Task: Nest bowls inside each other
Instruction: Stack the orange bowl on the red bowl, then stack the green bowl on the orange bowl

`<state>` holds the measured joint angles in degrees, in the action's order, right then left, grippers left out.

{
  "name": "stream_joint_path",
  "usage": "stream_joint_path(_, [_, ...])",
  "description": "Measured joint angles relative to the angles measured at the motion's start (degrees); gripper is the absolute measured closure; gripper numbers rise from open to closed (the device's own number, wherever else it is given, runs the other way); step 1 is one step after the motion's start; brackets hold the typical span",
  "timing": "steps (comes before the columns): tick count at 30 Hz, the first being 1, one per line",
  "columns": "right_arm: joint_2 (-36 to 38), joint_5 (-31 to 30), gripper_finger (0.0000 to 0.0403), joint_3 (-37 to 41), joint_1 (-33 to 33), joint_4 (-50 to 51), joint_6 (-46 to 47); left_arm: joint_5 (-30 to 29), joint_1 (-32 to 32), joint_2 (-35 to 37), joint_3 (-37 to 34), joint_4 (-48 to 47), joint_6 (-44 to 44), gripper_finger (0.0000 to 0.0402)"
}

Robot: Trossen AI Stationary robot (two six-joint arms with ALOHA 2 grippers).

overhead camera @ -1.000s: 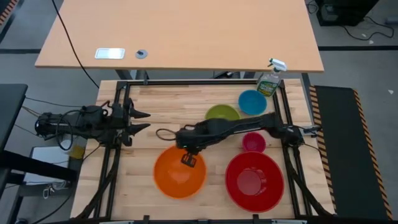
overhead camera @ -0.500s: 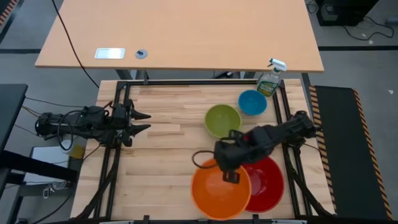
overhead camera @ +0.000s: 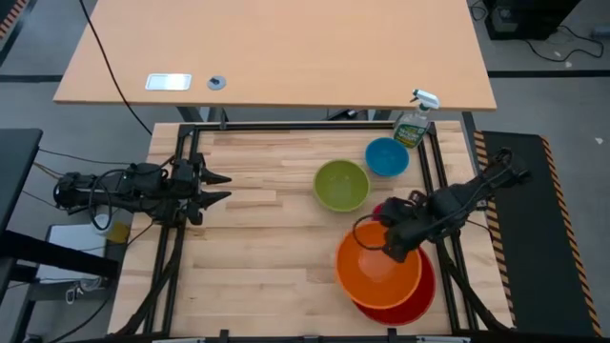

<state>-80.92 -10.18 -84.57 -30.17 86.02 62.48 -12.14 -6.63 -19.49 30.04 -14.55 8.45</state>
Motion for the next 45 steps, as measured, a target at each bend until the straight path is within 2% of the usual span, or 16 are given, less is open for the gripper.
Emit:
stream_joint_path(4, [4.3, 3.4, 0.0372, 10.6, -1.5, -8.4, 2.1, 0.0, 0.0, 0.0, 0.0, -0.1, 0.0, 0.0209])
stream_joint_path(10, [4.1, 6.7, 0.0366, 20.8, -1.5, -17.2, 2.6, 0.0, 0.0, 0.0, 0.0, -0.2, 0.0, 0.0209])
stream_joint_path(15, [2.0, 7.3, 0.034, 22.1, -1.1, -16.5, 6.4, 0.0, 0.0, 0.0, 0.0, -0.7, 0.0, 0.0209])
stream_joint_path(19, [1.3, 8.8, 0.0294, 22.1, -0.8, -16.9, 6.8, 0.0, 0.0, 0.0, 0.0, -0.7, 0.0, 0.0209])
stream_joint_path(23, [2.1, 16.0, 0.0244, 20.4, 1.6, -12.2, 9.3, 0.0, 0.0, 0.0, 0.0, -0.7, 0.0, 0.0209])
stream_joint_path(25, [2.3, 16.9, 0.023, 18.3, 2.5, -8.4, 11.5, 0.0, 0.0, 0.0, 0.0, -0.7, 0.0, 0.0209])
stream_joint_path(27, [2.4, 14.6, 0.0224, 16.2, 3.5, -6.1, 12.9, 0.0, 0.0, 0.0, 0.0, -0.7, 0.0, 0.0209])
stream_joint_path(32, [2.4, -0.7, 0.0228, 15.3, 7.5, -6.0, 18.7, 0.0, 0.0, -0.1, 0.0, 0.2, -0.1, 0.0209])
stream_joint_path(34, [2.4, -4.6, 0.023, 16.5, 10.4, -6.5, 19.9, 0.0, 0.0, -0.4, 0.0, 0.5, -0.1, 0.0209])
stream_joint_path(40, [2.3, -8.9, 0.0227, 20.6, 20.9, -12.4, 15.1, 0.0, 0.0, -1.8, 0.0, 0.6, -0.3, 0.0209])
stream_joint_path(45, [2.3, -9.7, 0.0196, 23.7, 27.3, -18.9, 8.2, 0.0, 0.0, -2.9, 0.0, 1.1, -0.5, 0.0209])
